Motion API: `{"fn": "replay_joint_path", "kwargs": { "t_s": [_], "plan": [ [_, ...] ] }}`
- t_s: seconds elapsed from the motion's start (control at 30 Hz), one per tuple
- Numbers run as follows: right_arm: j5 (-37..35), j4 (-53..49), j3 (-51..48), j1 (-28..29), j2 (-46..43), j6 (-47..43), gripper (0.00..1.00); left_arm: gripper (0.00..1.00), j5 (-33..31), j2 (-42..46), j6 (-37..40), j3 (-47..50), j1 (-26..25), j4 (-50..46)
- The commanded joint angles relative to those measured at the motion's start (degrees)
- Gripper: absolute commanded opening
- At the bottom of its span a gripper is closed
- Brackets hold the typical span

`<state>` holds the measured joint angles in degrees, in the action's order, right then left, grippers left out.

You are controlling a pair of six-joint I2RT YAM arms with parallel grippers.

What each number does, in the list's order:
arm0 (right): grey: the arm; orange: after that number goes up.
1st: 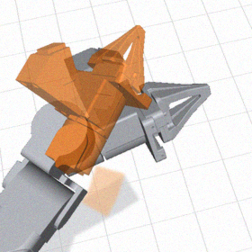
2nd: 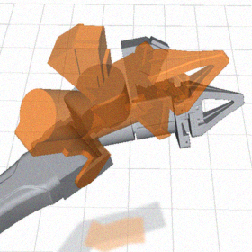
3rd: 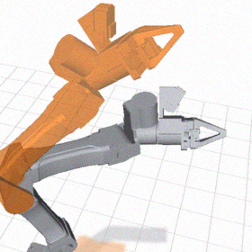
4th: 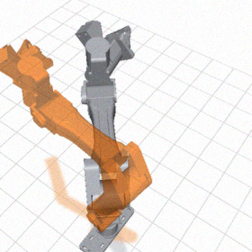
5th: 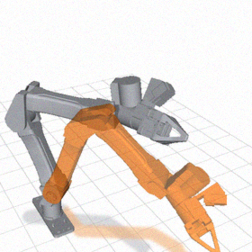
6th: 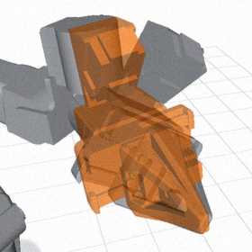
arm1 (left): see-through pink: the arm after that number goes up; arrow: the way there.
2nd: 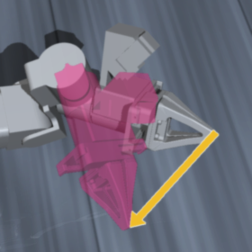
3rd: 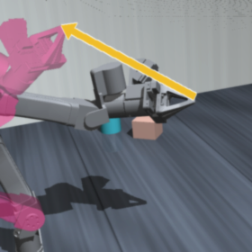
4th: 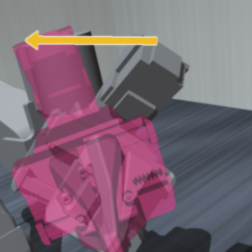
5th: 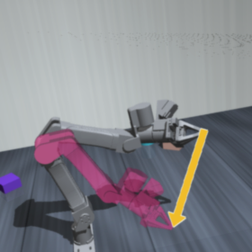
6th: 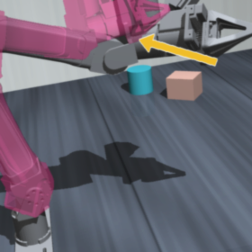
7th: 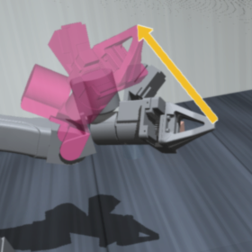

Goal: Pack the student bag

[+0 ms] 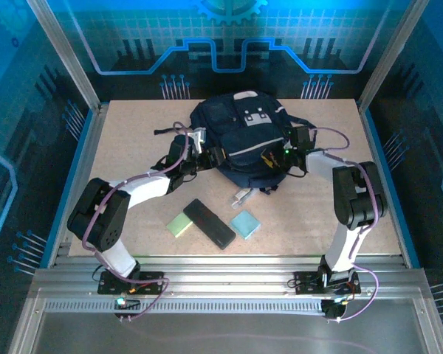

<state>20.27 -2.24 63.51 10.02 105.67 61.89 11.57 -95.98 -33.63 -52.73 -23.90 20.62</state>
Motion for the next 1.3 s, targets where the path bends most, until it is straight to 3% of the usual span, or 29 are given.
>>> {"fn": "replay_joint_path", "kwargs": {
  "t_s": [0.0, 0.03, 0.23, 0.57, 0.83, 1.0, 1.27],
  "plan": [
    [-2.1, -2.6, 5.2, -1.5, -2.1, -4.4, 0.07, 0.5, 3.3, 1.3, 8.3, -2.1, -0.2, -4.5],
    [-1.2, -4.5, 7.6, -1.8, -2.5, -5.9, 0.0, 0.51, 4.0, 1.3, 11.4, -2.9, -0.2, -6.2],
    [0.5, -13.7, 19.7, -2.0, -3.3, -12.3, 0.0, 0.55, 4.6, -0.7, 23.6, -10.4, -0.2, -16.9],
    [0.6, -12.7, 21.0, -2.1, -3.7, -12.2, 0.0, 0.59, 12.1, -7.7, 27.2, -19.1, -0.5, -24.2],
    [1.2, -11.9, 23.9, -2.0, -1.5, -11.2, 0.0, 0.61, 12.8, -14.1, 32.6, -21.7, -2.9, -28.4],
    [1.7, -12.9, 24.6, -1.7, -1.7, -11.6, 0.0, 0.65, 8.1, -15.9, 36.3, -22.2, -4.0, -24.8],
    [2.3, -10.9, 22.2, -1.4, -2.3, -9.6, 0.0, 0.68, -6.3, -17.7, 37.7, -25.8, -6.5, -21.0]
  ]
}}
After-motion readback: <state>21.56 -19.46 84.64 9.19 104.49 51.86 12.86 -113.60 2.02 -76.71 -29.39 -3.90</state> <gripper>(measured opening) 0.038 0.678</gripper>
